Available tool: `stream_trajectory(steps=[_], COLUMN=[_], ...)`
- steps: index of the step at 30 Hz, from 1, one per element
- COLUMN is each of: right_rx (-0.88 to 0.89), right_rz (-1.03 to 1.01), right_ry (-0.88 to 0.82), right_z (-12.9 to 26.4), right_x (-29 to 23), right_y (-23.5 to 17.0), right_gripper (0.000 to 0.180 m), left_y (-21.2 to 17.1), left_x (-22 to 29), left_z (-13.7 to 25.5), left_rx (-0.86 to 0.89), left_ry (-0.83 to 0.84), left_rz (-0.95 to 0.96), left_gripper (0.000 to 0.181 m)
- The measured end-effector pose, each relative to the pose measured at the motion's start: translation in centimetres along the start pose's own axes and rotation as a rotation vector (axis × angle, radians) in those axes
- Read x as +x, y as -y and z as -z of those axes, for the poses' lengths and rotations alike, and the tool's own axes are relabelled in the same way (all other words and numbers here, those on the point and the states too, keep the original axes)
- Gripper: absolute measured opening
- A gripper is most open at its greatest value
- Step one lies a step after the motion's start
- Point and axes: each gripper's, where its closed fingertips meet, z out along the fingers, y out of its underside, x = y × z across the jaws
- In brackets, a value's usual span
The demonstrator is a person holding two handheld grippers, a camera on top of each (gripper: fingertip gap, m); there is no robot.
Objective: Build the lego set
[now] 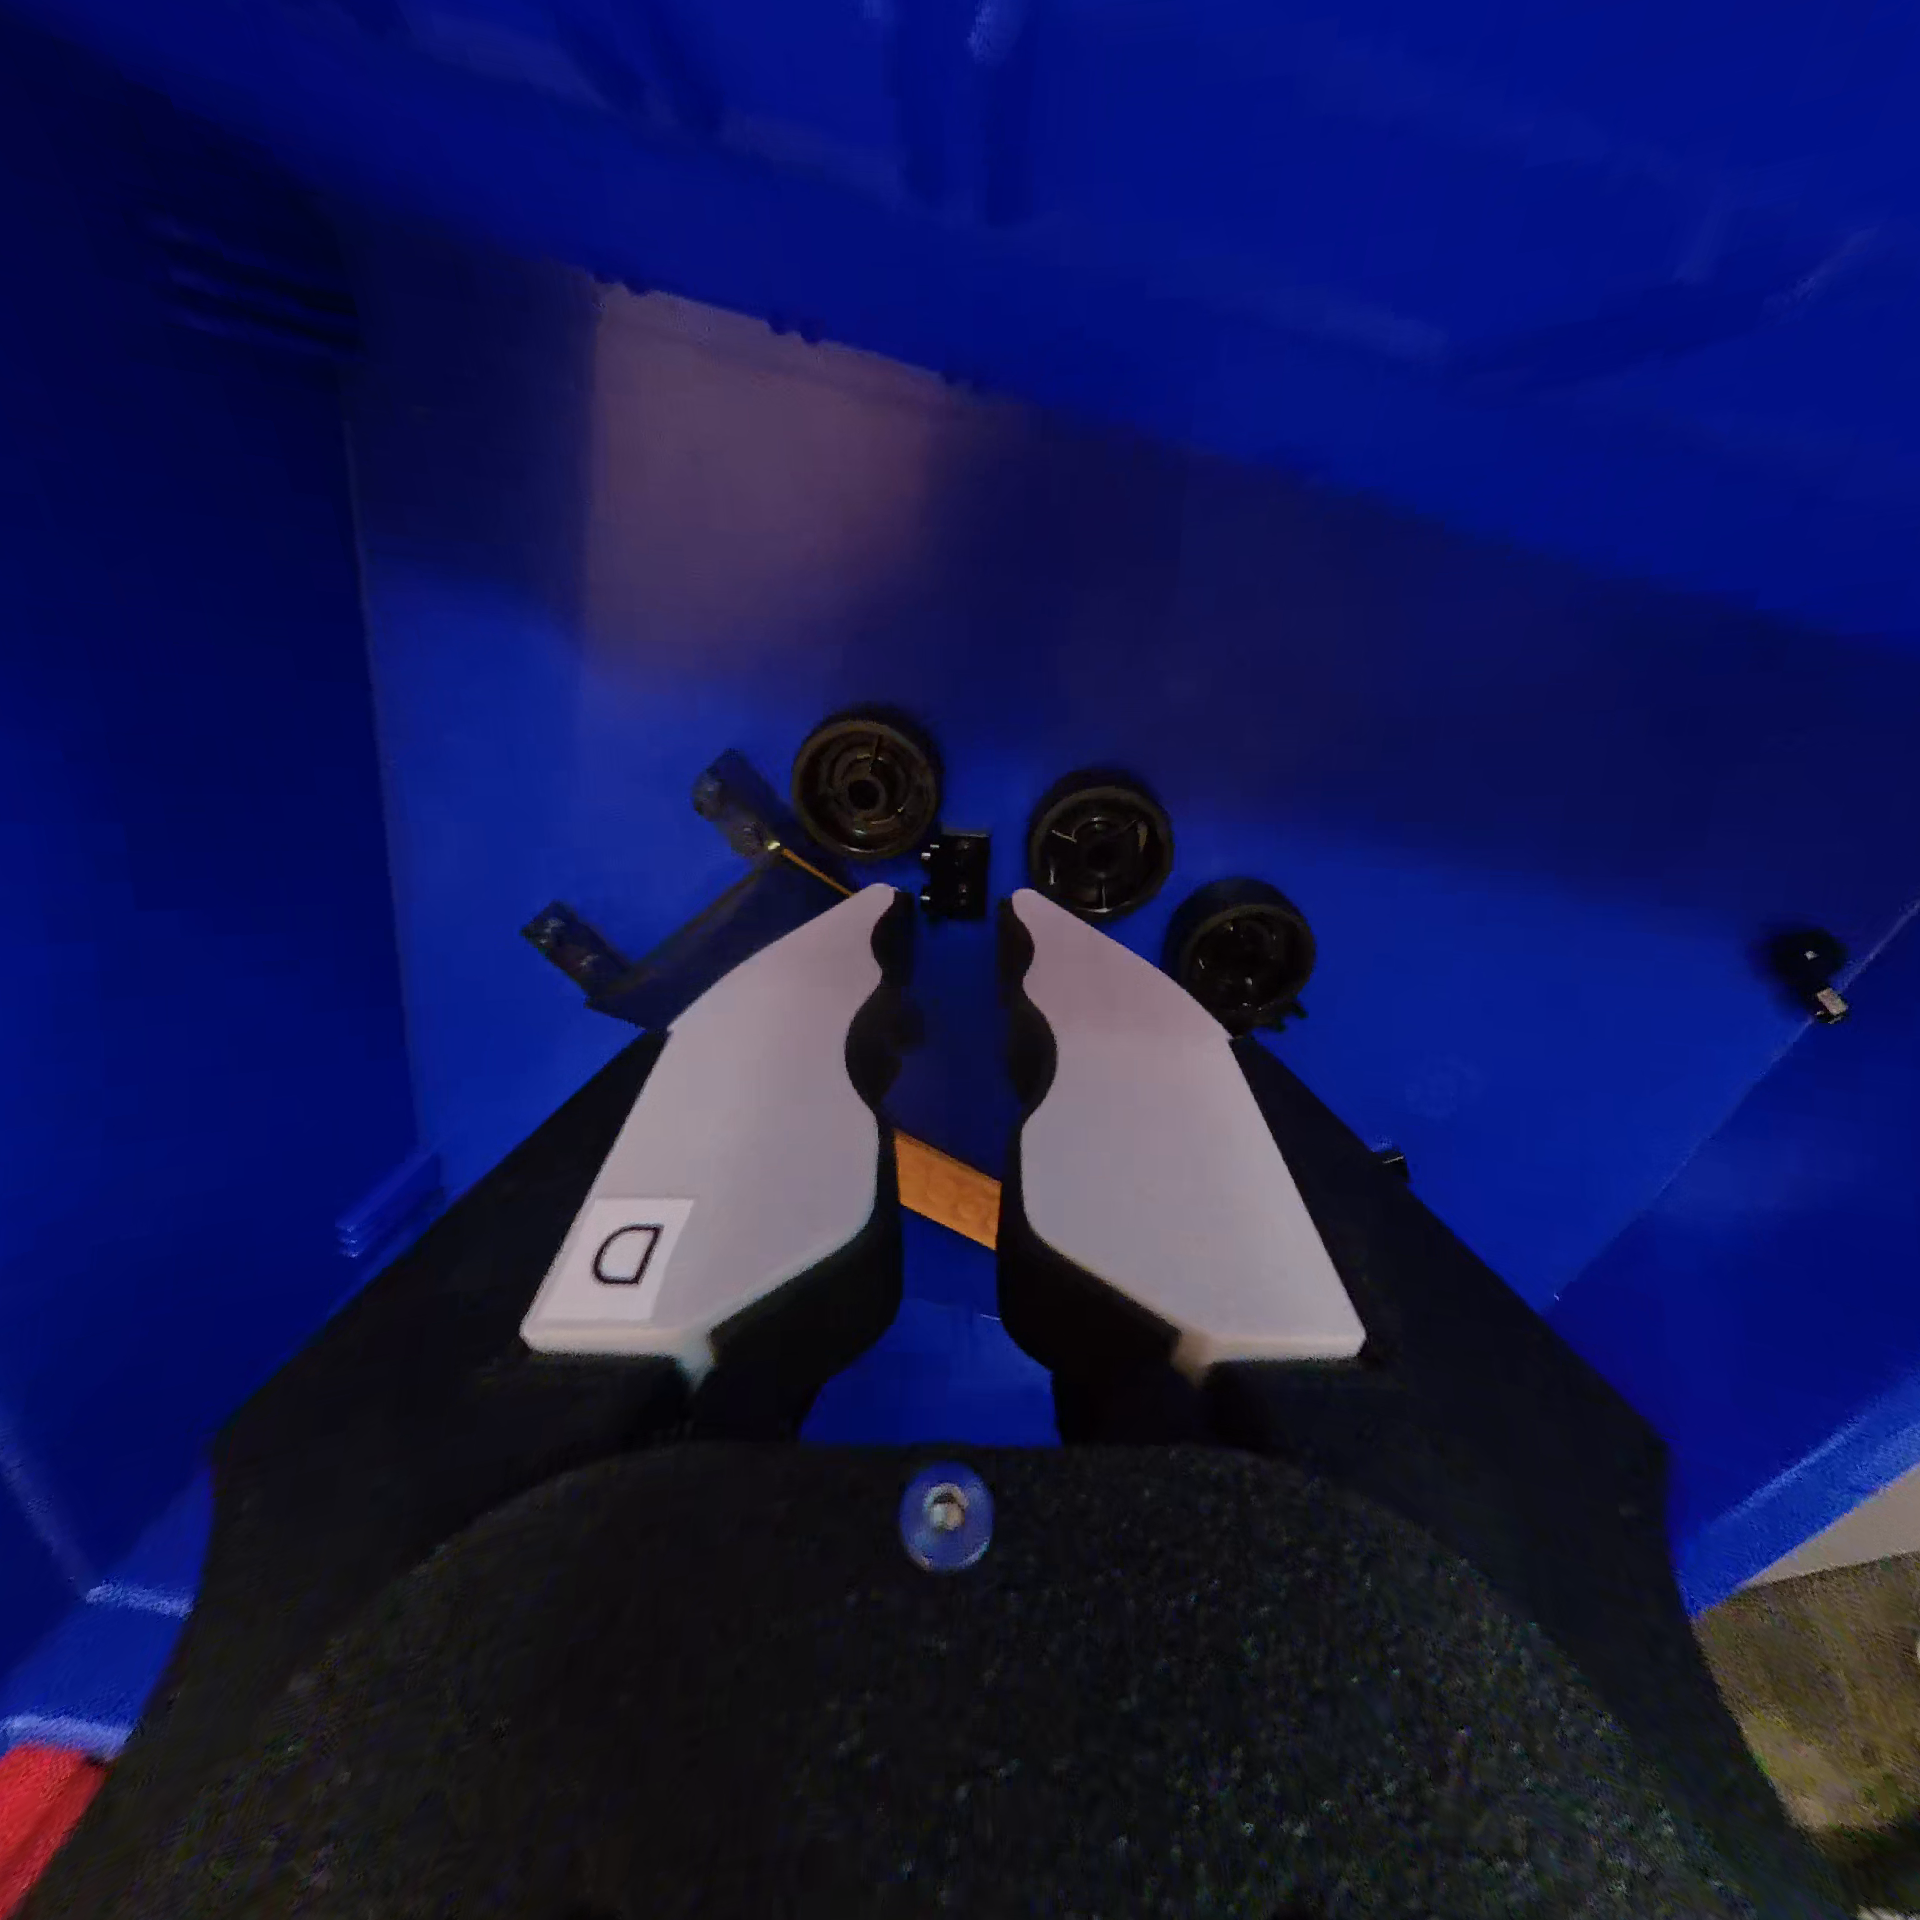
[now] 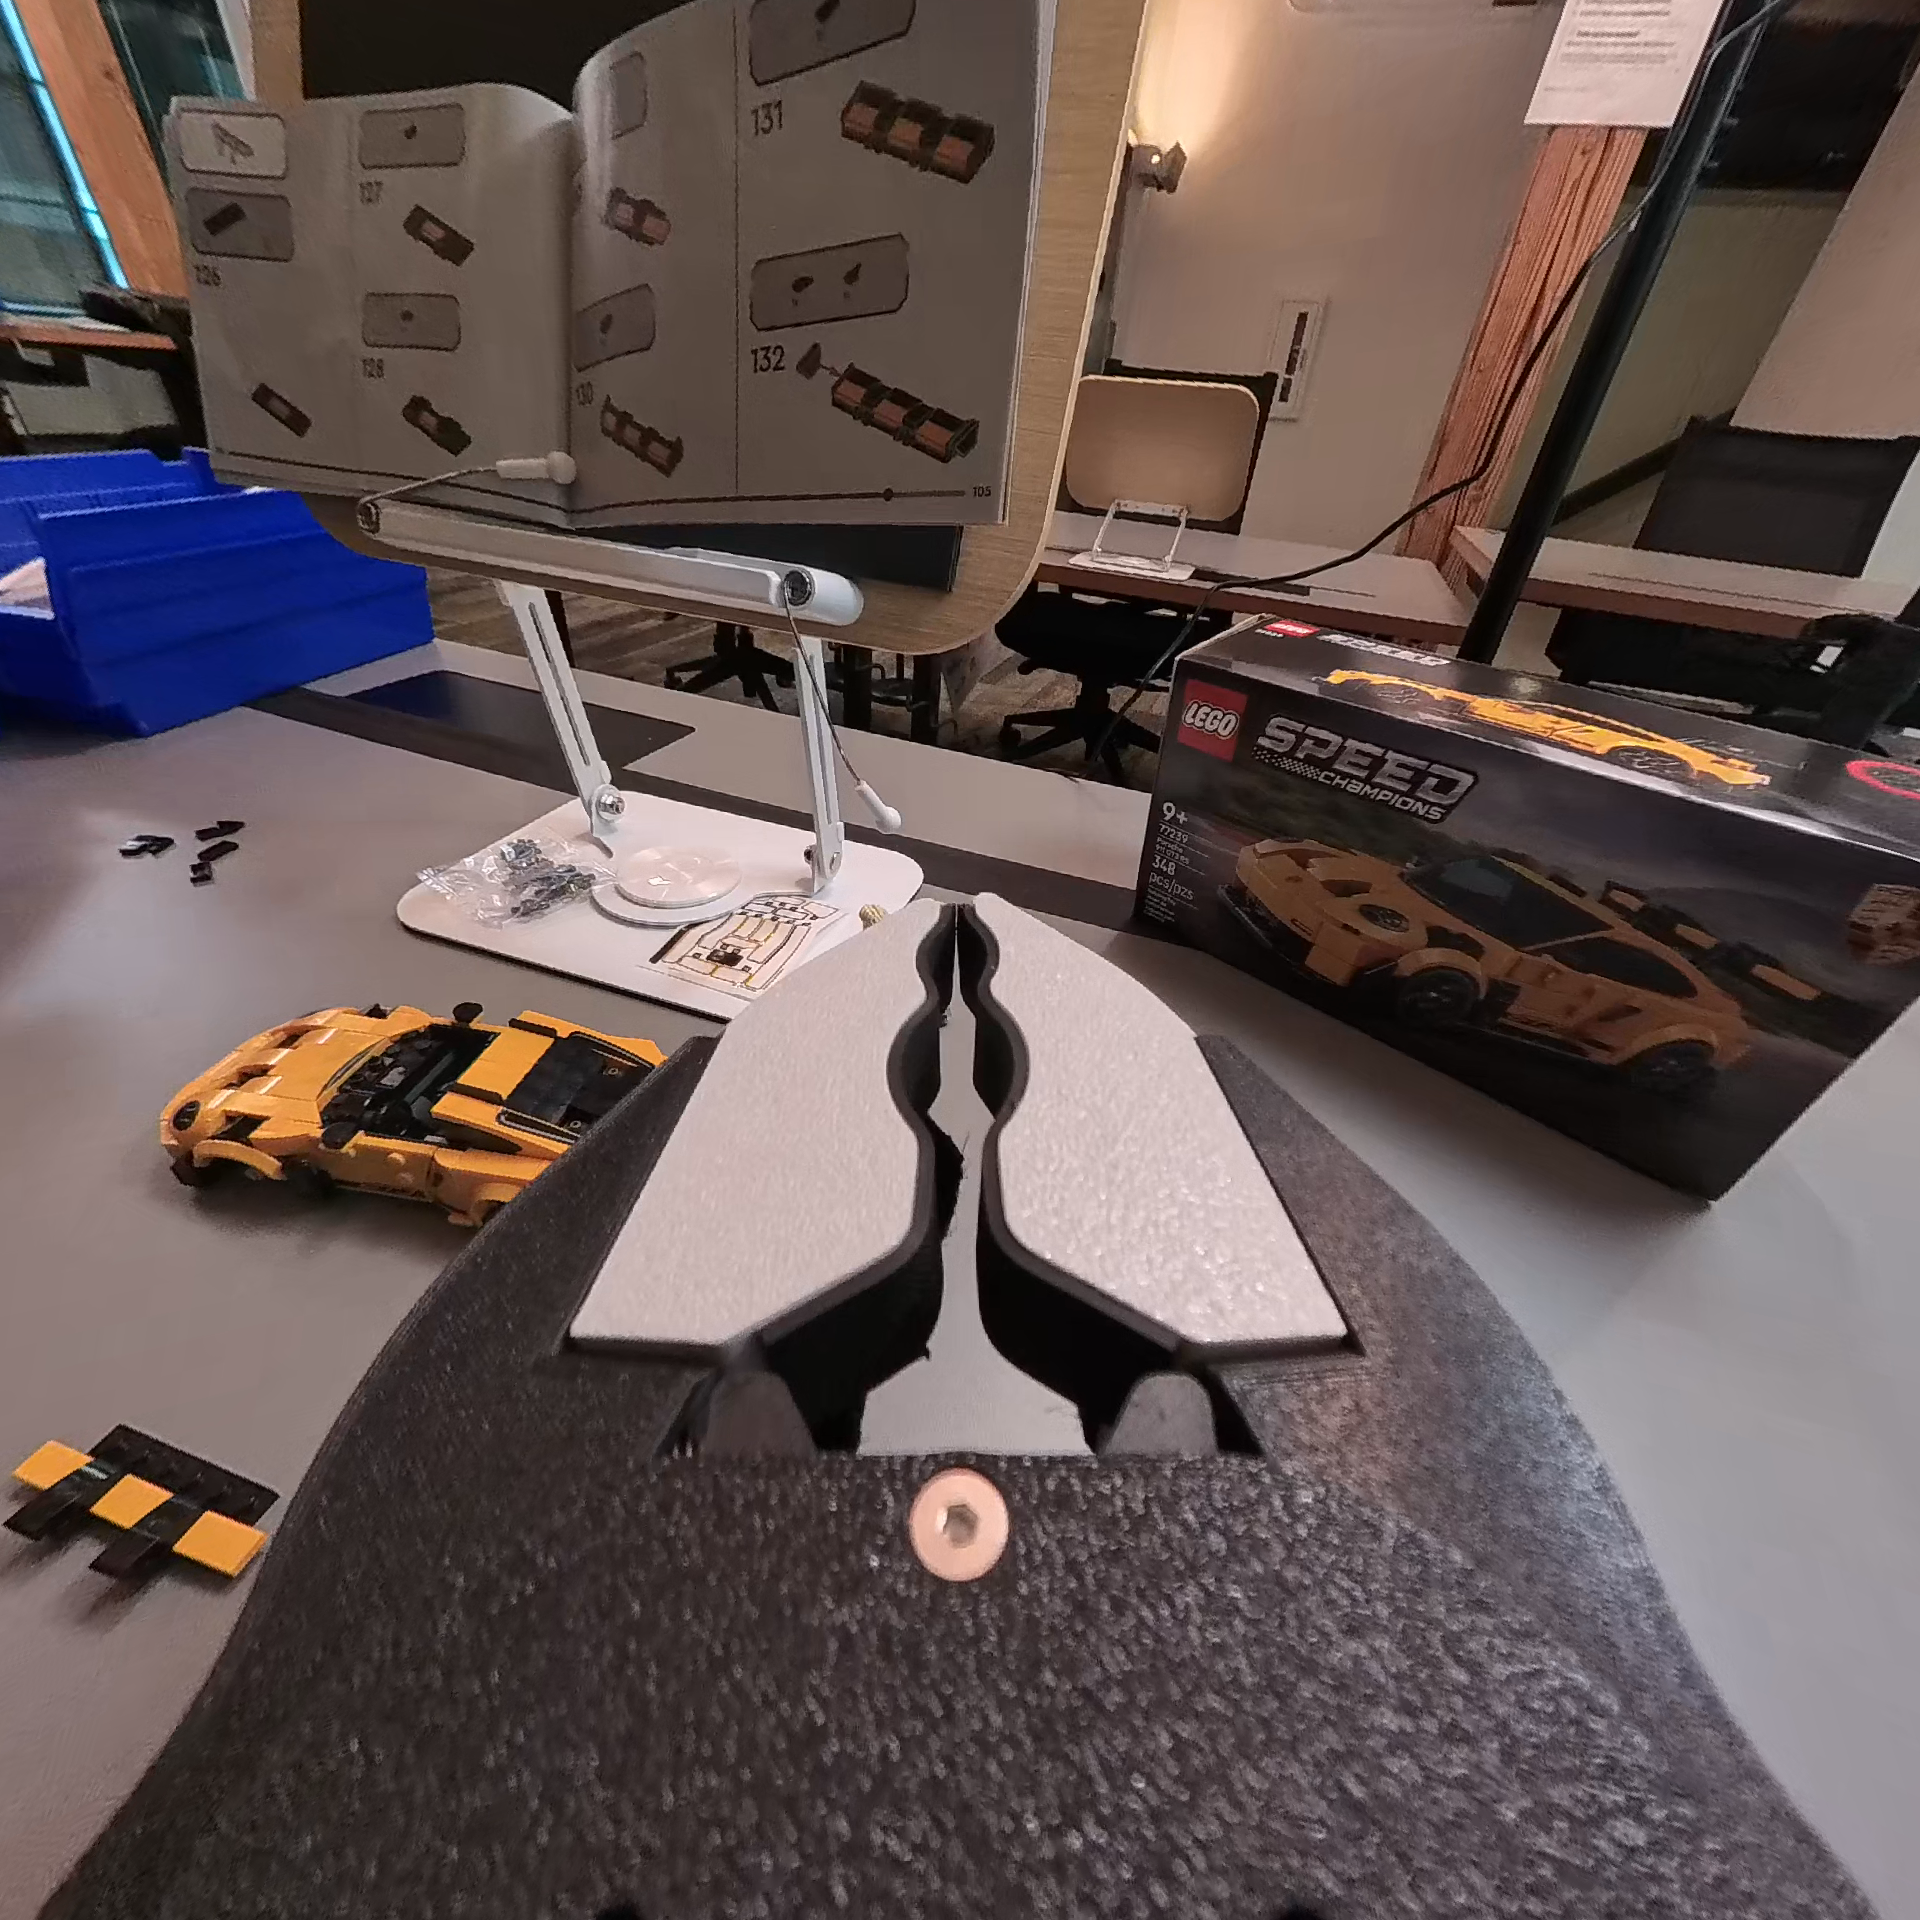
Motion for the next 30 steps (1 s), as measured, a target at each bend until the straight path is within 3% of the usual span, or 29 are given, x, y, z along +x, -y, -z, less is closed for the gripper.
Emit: stream_trajectory(steps=[6, 10, 14, 17, 20, 24, 30], right_rx=[-0.004, 0.008, 0.015, 0.024, 0.042, 0.06, 0.044], right_rz=[-0.004, -0.007, -0.01, -0.009, -0.004, 0.002, 0.028], right_ry=[0.005, 0.011, 0.021, 0.025, 0.024, 0.027, 0.099], right_z=[-0.1, 0.0, 0.1, 0.3, 0.6, 1.0, 2.1], right_x=[0.0, -0.1, -0.3, -0.5, -0.5, -0.6, -3.4], right_y=[-0.1, 0.2, 0.4, 0.7, 1.2, 1.7, 1.6], right_gripper=[0.0, 0.0, 0.0, 0.0, 0.0, 0.0, 0.001], left_y=[0.0, 2.5, 7.2, 10.7, 13.5, 15.7, 18.6], left_x=[-0.3, 0.0, 6.4, 14.5, 23.8, 35.1, 43.9], left_z=[1.1, 7.5, 15.0, 17.3, 16.4, 11.8, 5.6], left_rx=[-0.011, 0.166, 0.363, 0.44, 0.486, 0.5, 0.504], left_ry=[0.057, 0.164, 0.214, 0.196, 0.104, -0.097, -0.252], left_rz=[-0.017, 0.009, -0.122, -0.296, -0.481, -0.666, -0.739], left_gripper=[0.012, 0.012, 0.011, 0.012, 0.011, 0.011, 0.011])
